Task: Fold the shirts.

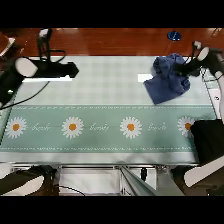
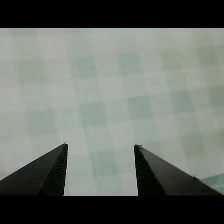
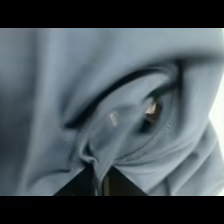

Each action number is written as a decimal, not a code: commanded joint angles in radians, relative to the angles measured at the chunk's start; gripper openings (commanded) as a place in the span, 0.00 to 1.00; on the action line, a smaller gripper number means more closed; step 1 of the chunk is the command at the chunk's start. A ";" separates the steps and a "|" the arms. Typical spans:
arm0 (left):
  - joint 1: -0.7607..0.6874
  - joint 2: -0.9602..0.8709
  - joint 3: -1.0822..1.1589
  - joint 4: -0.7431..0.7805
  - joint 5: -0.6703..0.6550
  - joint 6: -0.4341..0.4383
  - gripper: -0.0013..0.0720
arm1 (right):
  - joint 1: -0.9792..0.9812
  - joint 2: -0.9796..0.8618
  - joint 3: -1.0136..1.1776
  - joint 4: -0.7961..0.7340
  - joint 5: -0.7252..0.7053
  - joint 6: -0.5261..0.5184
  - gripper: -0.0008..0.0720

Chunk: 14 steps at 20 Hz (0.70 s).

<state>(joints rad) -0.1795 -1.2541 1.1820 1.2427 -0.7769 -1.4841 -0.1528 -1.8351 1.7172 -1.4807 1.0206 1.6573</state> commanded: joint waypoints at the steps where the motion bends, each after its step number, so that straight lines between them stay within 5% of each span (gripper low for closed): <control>1: 0.077 0.109 -0.011 -0.041 -0.341 0.064 0.71 | 0.000 0.172 0.050 0.147 -0.047 -0.096 0.04; 8: 0.029 0.533 -0.571 -0.309 -0.175 0.111 0.71 | 0.040 0.600 0.056 0.395 -0.096 -0.289 0.04; 14: 0.029 0.573 -0.632 -0.339 -0.064 0.111 0.71 | 0.219 0.734 0.303 0.395 -0.004 -0.320 0.04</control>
<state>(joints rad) -0.1486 -0.7052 0.5873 0.9329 -0.8875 -1.3766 -0.0071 -1.1553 1.9057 -1.1027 0.9684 1.3643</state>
